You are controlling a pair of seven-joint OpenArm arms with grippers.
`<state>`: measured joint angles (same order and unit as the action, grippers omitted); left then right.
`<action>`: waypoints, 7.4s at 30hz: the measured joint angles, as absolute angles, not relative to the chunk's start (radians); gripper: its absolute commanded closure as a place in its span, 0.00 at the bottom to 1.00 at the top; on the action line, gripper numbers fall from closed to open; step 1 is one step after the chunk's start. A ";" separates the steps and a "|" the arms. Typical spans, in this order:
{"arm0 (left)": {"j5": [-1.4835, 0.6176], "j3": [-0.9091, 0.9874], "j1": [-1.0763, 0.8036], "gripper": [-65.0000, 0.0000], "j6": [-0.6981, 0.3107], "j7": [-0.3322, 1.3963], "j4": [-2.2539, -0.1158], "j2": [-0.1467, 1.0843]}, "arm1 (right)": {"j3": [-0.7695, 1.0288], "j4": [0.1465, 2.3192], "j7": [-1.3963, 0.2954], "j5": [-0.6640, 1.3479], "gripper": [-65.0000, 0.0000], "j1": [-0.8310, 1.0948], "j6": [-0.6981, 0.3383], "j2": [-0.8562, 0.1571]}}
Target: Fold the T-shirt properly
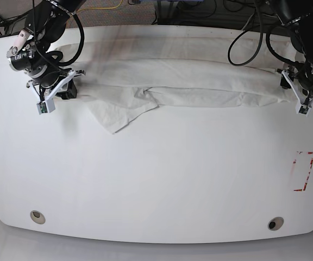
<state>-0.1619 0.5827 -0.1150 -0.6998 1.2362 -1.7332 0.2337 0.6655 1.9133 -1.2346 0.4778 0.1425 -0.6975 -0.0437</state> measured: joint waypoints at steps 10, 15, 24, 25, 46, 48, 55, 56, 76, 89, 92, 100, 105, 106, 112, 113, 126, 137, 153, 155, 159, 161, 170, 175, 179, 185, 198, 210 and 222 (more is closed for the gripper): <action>-0.159 0.603 -0.205 0.40 -0.700 1.102 -1.640 0.264 | 0.635 1.849 -1.144 0.236 0.88 0.178 -0.697 -0.044; -0.194 0.601 -0.213 0.40 -0.700 1.065 -1.592 0.289 | 0.648 1.778 -1.046 0.187 0.88 0.191 -0.700 -0.058; -0.200 0.598 -0.143 0.40 -0.701 1.053 -1.520 0.293 | 0.653 1.661 -0.970 0.203 0.88 0.162 -0.709 -0.134; -0.196 0.598 -0.137 0.40 -0.701 1.051 -1.517 0.291 | 0.653 1.661 -0.970 0.202 0.88 0.162 -0.709 -0.137; -0.094 0.536 -0.091 0.40 -0.698 1.052 -1.517 0.276 | 0.646 1.971 -1.200 0.291 0.82 0.094 -0.698 -0.067; -0.089 0.539 -0.088 0.40 -0.698 1.050 -1.518 0.271 | 0.647 1.977 -1.224 0.336 0.73 0.072 -0.700 -0.064; -0.081 0.538 -0.086 0.40 -0.693 1.049 -1.518 0.269 | 0.617 1.878 -1.250 0.320 0.35 -0.038 -0.697 -0.040; -0.083 0.538 -0.086 0.40 -0.693 1.049 -1.518 0.269 | 0.609 1.854 -1.248 0.315 0.33 -0.057 -0.698 -0.035; -0.088 0.540 -0.086 0.40 -0.693 1.049 -1.518 0.270 | 0.485 1.401 -0.995 0.178 0.31 -0.235 -0.696 -0.039; -0.086 0.540 -0.086 0.40 -0.693 1.049 -1.518 0.269 | 0.413 1.267 -0.890 0.187 0.40 -0.239 -0.696 -0.042; -0.086 0.539 -0.086 0.40 -0.693 1.049 -1.518 0.270 | 0.406 1.270 -0.876 0.190 0.46 -0.226 -0.697 -0.038; -0.086 0.539 -0.086 0.40 -0.693 1.049 -1.518 0.270 | 0.411 1.272 -0.871 0.198 0.83 -0.216 -0.697 -0.014; -0.087 0.539 -0.085 0.40 -0.693 1.049 -1.518 0.270 | 0.407 1.269 -0.876 0.198 1.00 -0.213 -0.697 -0.011; -0.086 0.539 -0.085 0.40 -0.693 1.050 -1.518 0.270 | 0.408 1.269 -0.875 0.199 1.00 -0.213 -0.697 -0.011; -0.086 0.538 -0.085 0.40 -0.693 1.050 -1.518 0.270 | 0.413 1.379 -0.931 0.163 1.00 -0.189 -0.696 -0.008; -0.086 0.538 -0.085 0.40 -0.693 1.050 -1.518 0.270 | 0.413 1.413 -0.941 0.168 1.00 -0.180 -0.697 -0.008; -0.086 0.538 -0.083 0.40 -0.693 1.050 -1.518 0.270 | 0.501 1.888 -1.213 0.342 1.00 -0.033 -0.699 -0.006; -0.097 0.536 -0.086 0.40 -0.694 1.049 -1.515 0.276 | 0.638 1.996 -1.268 0.531 1.00 0.122 -0.696 -0.010; -0.105 0.534 -0.089 0.40 -0.696 1.046 -1.515 0.278 | 0.728 1.995 -1.262 0.586 0.86 0.223 -0.697 -0.061; -0.100 0.534 -0.088 0.40 -0.696 1.046 -1.515 0.278 | 0.730 1.994 -1.267 0.583 0.75 0.231 -0.698 -0.064; -0.098 0.534 -0.088 0.40 -0.696 1.046 -1.515 0.278 | 0.737 1.992 -1.274 0.560 0.55 0.234 -0.697 -0.083; -0.102 0.534 -0.089 0.40 -0.696 1.046 -1.515 0.278 | 0.737 1.993 -1.271 0.563 0.45 0.241 -0.696 -0.091; -0.101 0.534 -0.089 0.40 -0.696 1.046 -1.515 0.278 | 0.790 1.997 -1.273 0.596 0.40 0.265 -0.697 -0.095; -0.098 0.534 -0.088 0.40 -0.696 1.045 -1.515 0.277 | 0.788 2.002 -1.273 0.797 0.40 0.269 -0.692 -0.097; -0.102 0.534 -0.088 0.40 -0.697 1.046 -1.515 0.278 | 0.749 2.003 -1.268 0.869 0.40 0.267 -0.692 -0.082; -0.101 0.534 -0.088 0.40 -0.697 1.046 -1.515 0.277 | 0.659 2.001 -1.275 0.848 0.54 0.269 -0.693 -0.041; -0.101 0.534 -0.086 0.40 -0.697 1.048 -1.515 0.277 | 0.625 1.944 -1.205 0.442 0.82 0.260 -0.693 -0.003; -0.104 0.540 -0.086 0.40 -0.697 1.049 -1.515 0.275 | 0.615 1.775 -1.045 0.345 0.82 0.258 -0.700 -0.057; -0.302 0.602 -0.083 0.40 -0.698 1.214 -1.651 0.261 | 0.614 1.707 -0.978 0.374 0.83 0.255 -0.707 -0.083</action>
<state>-0.3016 0.6018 -0.0830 -0.6979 1.2137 -1.6508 0.2607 0.6144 1.7073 -0.9779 0.3744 0.2554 -0.7071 -0.0834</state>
